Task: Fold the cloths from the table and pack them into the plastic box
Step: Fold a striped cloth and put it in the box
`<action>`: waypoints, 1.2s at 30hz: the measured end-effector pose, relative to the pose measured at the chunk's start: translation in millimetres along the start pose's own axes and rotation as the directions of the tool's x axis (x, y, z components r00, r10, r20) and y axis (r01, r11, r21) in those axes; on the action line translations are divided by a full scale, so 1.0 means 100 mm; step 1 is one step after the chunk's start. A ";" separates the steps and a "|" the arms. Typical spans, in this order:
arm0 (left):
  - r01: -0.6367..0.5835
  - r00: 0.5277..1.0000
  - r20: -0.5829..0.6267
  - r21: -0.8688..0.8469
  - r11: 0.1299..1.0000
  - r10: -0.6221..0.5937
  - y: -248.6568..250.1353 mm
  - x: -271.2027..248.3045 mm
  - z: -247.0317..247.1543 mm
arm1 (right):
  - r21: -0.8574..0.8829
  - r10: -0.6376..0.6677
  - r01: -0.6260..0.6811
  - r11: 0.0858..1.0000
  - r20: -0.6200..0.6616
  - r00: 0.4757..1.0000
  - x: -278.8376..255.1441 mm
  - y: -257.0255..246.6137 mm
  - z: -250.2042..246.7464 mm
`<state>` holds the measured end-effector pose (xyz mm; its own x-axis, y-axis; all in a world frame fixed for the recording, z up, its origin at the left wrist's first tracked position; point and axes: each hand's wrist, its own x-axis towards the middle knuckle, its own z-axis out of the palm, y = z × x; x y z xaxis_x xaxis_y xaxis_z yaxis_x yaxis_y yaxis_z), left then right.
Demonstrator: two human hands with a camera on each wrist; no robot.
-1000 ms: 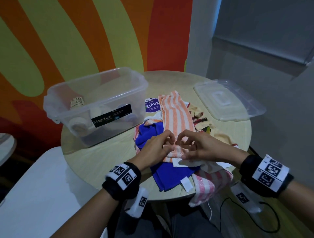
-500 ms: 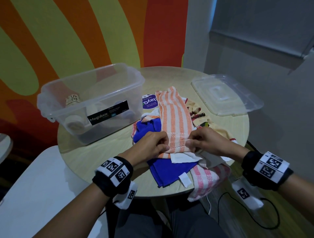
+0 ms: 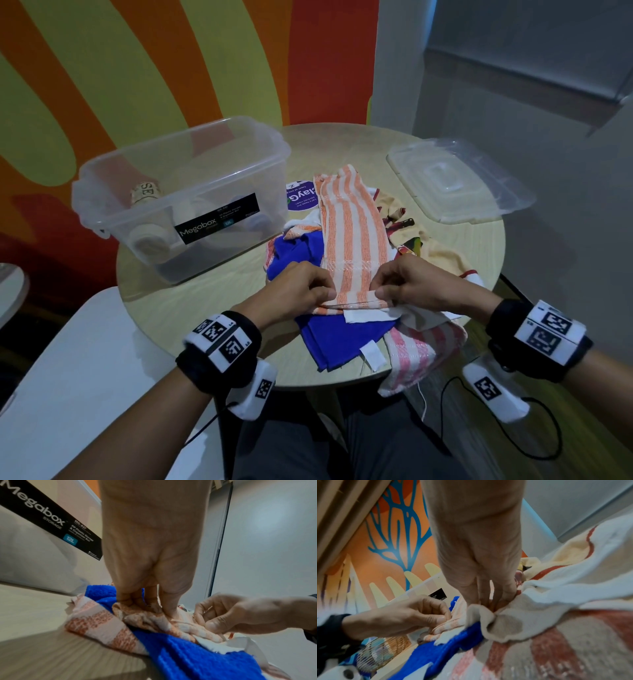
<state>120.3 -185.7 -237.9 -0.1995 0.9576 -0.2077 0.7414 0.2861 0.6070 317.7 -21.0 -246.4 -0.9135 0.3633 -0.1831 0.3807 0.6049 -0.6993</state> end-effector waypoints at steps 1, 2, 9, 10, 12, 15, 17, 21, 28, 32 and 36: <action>0.005 1.000 -0.016 0.011 1.000 -0.005 0.00 0.01 0.01 | -0.022 0.008 -0.009 1.000 -0.023 1.000 0.00 -0.02 0.01; 0.007 1.000 -0.028 0.021 1.000 -0.007 0.00 0.02 0.02 | -0.040 0.004 -0.006 0.999 -0.043 0.999 0.00 -0.04 0.02; -0.060 0.997 -0.034 0.301 0.952 0.074 0.11 0.09 0.12 | -0.351 -0.072 0.047 0.935 -0.059 0.996 -0.05 -0.23 0.17; -0.076 0.995 -0.034 0.361 0.929 0.095 0.11 0.09 0.12 | -0.366 -0.066 0.035 0.930 -0.073 0.995 -0.05 -0.21 0.19; -0.114 0.990 -0.018 0.446 0.888 0.137 0.09 0.07 0.10 | -0.374 -0.064 0.030 0.927 -0.079 0.995 -0.07 -0.20 0.19; -0.164 0.986 0.059 0.465 0.870 0.154 0.06 0.03 0.04 | -0.401 -0.053 0.040 0.915 -0.022 0.998 -0.12 -0.22 0.17; -0.177 0.984 0.089 0.490 0.853 0.153 0.06 0.01 0.03 | -0.449 -0.043 0.043 0.893 0.010 0.999 -0.12 -0.23 0.20; -0.167 0.986 0.065 0.464 0.870 0.155 0.08 0.07 0.01 | -0.507 -0.084 0.027 0.861 -0.089 0.992 -0.08 -0.21 0.28; -0.093 0.995 0.054 0.214 0.972 0.083 0.06 0.10 -0.07 | -0.483 -0.116 0.039 0.875 -0.131 0.985 -0.09 -0.21 0.24; -0.082 0.996 -0.014 0.164 0.983 0.086 0.00 0.07 -0.06 | -0.497 -0.105 0.035 0.867 -0.114 0.988 -0.10 -0.16 0.26; -0.114 0.993 0.008 0.224 0.968 0.115 -0.01 0.06 -0.03 | -0.501 -0.085 0.012 0.865 -0.122 0.989 -0.10 -0.05 0.28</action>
<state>116.3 -180.3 -237.7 -0.1075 0.9840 -0.1424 0.8841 0.1602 0.4389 321.4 -47.2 -260.3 -0.9182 0.3943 -0.0378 0.3900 0.8830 -0.2611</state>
